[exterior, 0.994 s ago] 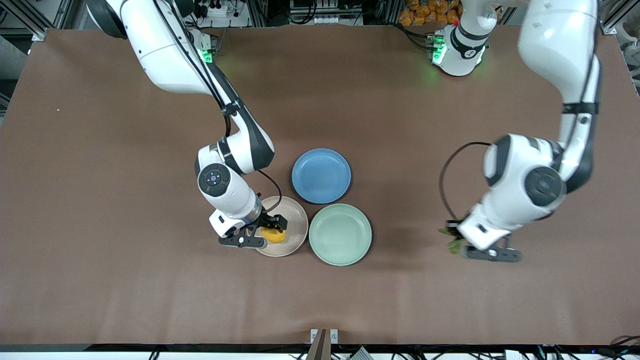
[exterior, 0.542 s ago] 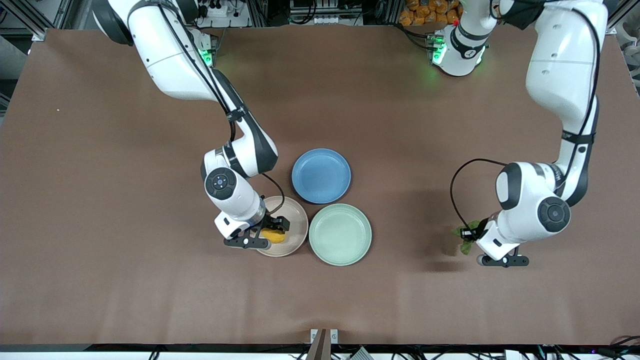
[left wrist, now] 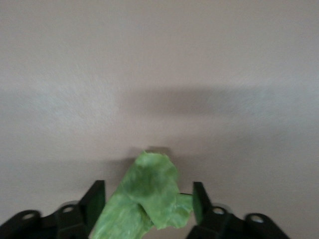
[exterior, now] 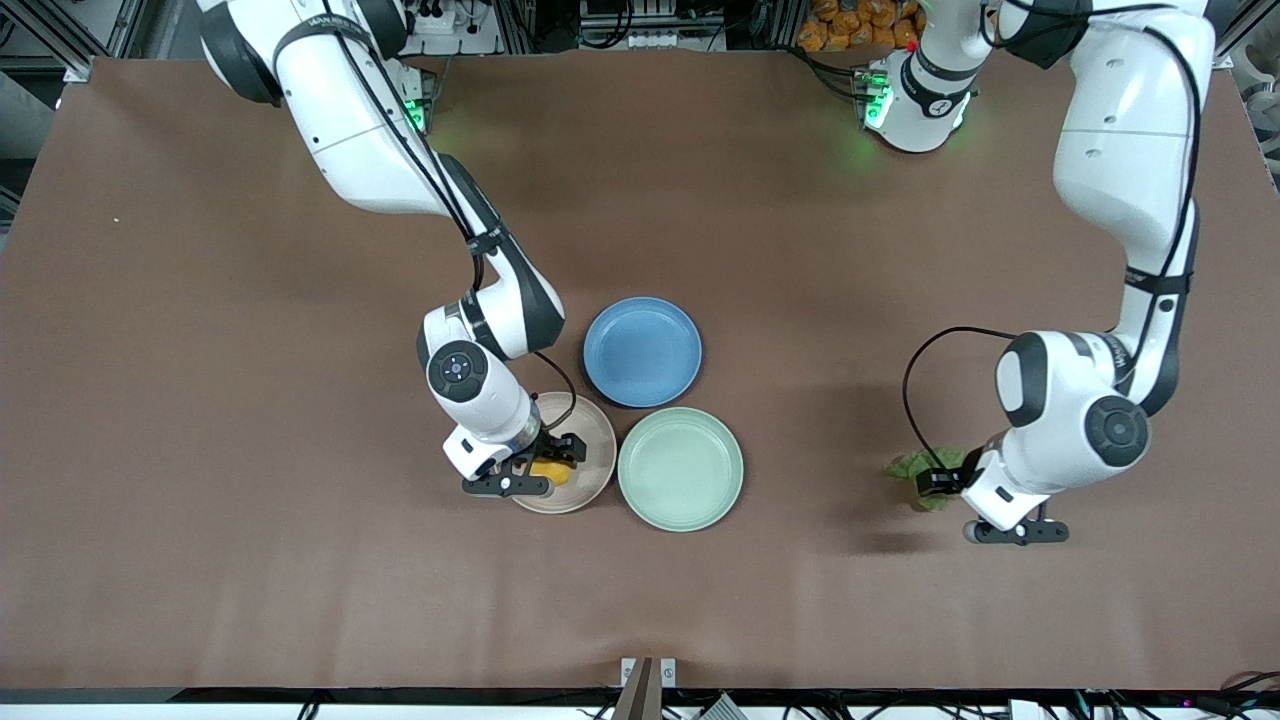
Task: Pick lemon and lettuce from plates
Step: 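Release the lettuce onto the table and raise the left gripper, then carry the lemon off the cream plate with the right gripper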
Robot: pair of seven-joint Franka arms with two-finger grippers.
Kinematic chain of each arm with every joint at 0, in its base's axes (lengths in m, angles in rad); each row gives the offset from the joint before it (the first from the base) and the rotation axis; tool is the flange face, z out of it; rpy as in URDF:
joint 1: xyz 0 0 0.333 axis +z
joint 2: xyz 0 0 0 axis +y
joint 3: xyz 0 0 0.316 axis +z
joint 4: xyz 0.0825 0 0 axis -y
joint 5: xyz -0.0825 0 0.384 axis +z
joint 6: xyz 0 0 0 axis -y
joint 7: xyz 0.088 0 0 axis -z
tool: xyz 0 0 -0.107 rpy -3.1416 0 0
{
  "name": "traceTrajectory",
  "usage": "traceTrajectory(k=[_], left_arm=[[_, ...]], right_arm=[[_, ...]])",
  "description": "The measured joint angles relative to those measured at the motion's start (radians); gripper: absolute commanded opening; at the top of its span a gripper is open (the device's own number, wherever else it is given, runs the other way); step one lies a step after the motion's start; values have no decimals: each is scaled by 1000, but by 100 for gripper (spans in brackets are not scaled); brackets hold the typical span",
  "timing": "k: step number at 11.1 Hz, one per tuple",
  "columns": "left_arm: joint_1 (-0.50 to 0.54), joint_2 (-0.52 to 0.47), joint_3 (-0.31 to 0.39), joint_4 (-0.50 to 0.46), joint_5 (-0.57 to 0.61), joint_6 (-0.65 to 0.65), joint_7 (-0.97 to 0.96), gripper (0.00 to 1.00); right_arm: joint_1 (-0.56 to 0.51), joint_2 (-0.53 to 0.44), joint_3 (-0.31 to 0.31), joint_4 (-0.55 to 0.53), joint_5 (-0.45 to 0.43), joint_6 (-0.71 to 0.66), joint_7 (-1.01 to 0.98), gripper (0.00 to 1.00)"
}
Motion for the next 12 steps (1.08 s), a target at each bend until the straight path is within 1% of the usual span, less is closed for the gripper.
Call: traceTrajectory(k=[3, 4, 5, 6, 8, 9, 11, 12], left_arm=[[0, -122, 0, 16, 15, -102, 1, 100], [-1, -171, 0, 18, 39, -147, 1, 100], [-1, -219, 0, 19, 56, -187, 1, 100], [0, -264, 1, 19, 63, -215, 1, 100], [2, -341, 2, 19, 67, -278, 1, 100], [2, -376, 1, 20, 67, -322, 1, 100], [3, -441, 2, 23, 67, -398, 1, 100], [10, -477, 3, 23, 68, -435, 1, 100]], right_arm=[[2, 20, 0, 1, 0, 25, -4, 100], [2, 28, 0, 1, 0, 31, -4, 98], [2, 31, -1, 2, 0, 36, -4, 92], [2, 31, -1, 4, 0, 36, -4, 84], [2, 31, -3, 6, -1, 36, -5, 60], [2, 31, -5, 8, -1, 36, -5, 54], [0, 32, -7, 9, 0, 35, -5, 51], [-1, 32, -7, 9, 0, 33, -5, 50]])
